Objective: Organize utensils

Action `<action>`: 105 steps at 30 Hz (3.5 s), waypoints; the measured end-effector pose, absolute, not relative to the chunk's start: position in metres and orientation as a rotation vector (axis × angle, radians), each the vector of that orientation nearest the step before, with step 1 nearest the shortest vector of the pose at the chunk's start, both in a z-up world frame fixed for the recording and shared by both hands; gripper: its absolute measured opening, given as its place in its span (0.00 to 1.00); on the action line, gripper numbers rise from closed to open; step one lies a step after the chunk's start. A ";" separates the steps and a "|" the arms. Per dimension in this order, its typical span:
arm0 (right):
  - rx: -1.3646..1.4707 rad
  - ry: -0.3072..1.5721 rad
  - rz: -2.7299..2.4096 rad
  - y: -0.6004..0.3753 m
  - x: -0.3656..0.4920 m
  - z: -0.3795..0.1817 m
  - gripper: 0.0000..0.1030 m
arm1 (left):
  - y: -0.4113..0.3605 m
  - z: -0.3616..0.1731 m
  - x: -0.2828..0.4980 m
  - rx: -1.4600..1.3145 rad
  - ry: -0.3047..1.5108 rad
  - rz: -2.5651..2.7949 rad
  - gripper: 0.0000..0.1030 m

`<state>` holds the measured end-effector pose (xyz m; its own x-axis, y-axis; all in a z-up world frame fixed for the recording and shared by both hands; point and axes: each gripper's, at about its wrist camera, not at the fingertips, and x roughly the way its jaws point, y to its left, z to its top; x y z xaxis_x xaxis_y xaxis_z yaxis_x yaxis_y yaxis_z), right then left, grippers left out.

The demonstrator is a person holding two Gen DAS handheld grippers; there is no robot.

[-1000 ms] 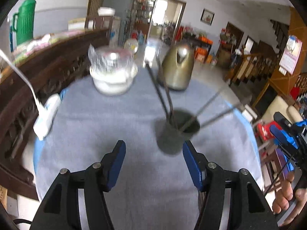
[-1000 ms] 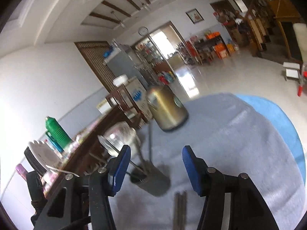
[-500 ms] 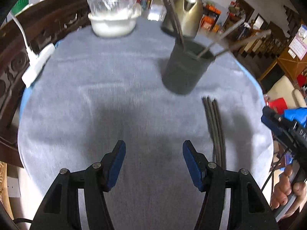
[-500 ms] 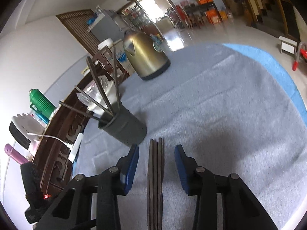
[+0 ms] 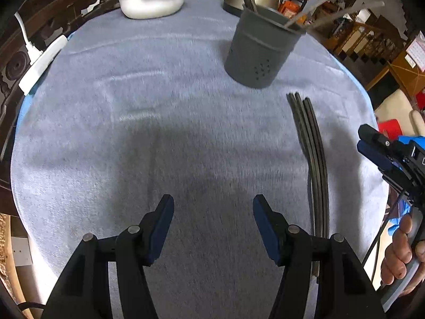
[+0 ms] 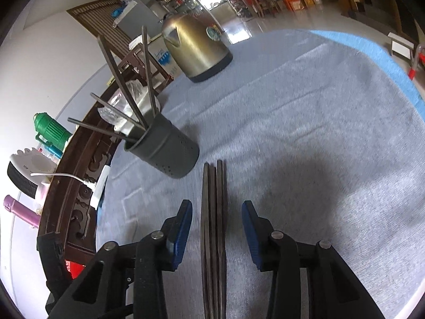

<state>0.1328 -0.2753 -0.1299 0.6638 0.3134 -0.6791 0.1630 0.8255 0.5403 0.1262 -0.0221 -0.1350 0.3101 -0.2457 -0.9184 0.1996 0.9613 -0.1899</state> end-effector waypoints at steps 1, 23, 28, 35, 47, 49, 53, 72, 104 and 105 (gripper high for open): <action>0.612 0.859 0.092 -0.274 0.133 -0.131 0.40 | -0.023 -0.138 0.125 -0.038 1.231 -0.294 0.61; 0.669 0.899 0.083 -0.276 0.131 -0.138 0.41 | -0.053 -0.133 0.129 0.038 1.245 -0.340 0.61; 0.659 0.901 0.084 -0.280 0.121 -0.133 0.41 | -0.069 -0.116 0.138 0.056 1.216 -0.357 0.61; 0.673 0.881 0.080 -0.298 0.117 -0.128 0.41 | -0.087 -0.109 0.134 0.093 1.192 -0.381 0.61; 0.661 0.920 0.113 -0.283 0.122 -0.136 0.41 | -0.060 -0.108 0.128 0.050 1.195 -0.331 0.61; 0.653 0.931 0.113 -0.279 0.122 -0.137 0.41 | -0.056 -0.110 0.128 0.042 1.197 -0.329 0.61; 0.644 0.942 0.111 -0.274 0.123 -0.136 0.41 | -0.047 -0.112 0.125 0.023 1.209 -0.323 0.61; 0.671 0.984 0.099 -0.286 0.129 -0.146 0.42 | -0.007 -0.114 0.121 -0.088 1.192 -0.284 0.61; 0.576 1.004 -0.020 -0.303 0.134 -0.166 0.25 | -0.105 -0.129 0.168 -0.020 1.187 -0.538 0.61; 0.594 1.000 -0.008 -0.307 0.133 -0.166 0.25 | -0.109 -0.131 0.169 -0.013 1.189 -0.542 0.61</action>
<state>0.1328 -0.3070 -0.1661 0.5538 0.2585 -0.7915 0.2719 0.8423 0.4654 0.1691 -0.1092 -0.1306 0.2607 -0.4071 -0.8754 0.3935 0.8728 -0.2887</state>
